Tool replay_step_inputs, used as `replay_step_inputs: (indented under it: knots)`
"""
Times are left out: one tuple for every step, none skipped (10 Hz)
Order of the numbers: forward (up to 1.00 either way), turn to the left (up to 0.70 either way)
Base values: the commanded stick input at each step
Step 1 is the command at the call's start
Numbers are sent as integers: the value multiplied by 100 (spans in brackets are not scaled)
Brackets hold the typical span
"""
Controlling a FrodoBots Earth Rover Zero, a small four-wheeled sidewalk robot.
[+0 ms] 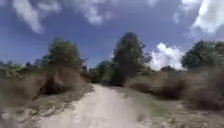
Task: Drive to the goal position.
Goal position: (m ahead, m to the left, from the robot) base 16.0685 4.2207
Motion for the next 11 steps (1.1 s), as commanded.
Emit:
replay_step_inputs:
  knots:
    - [100,0]
    - [100,0]
    - [100,0]
    - [100,0]
    - [100,0]
    - [100,0]
    - [100,0]
    - [100,0]
    - [100,2]
    - [100,29]
    - [100,40]
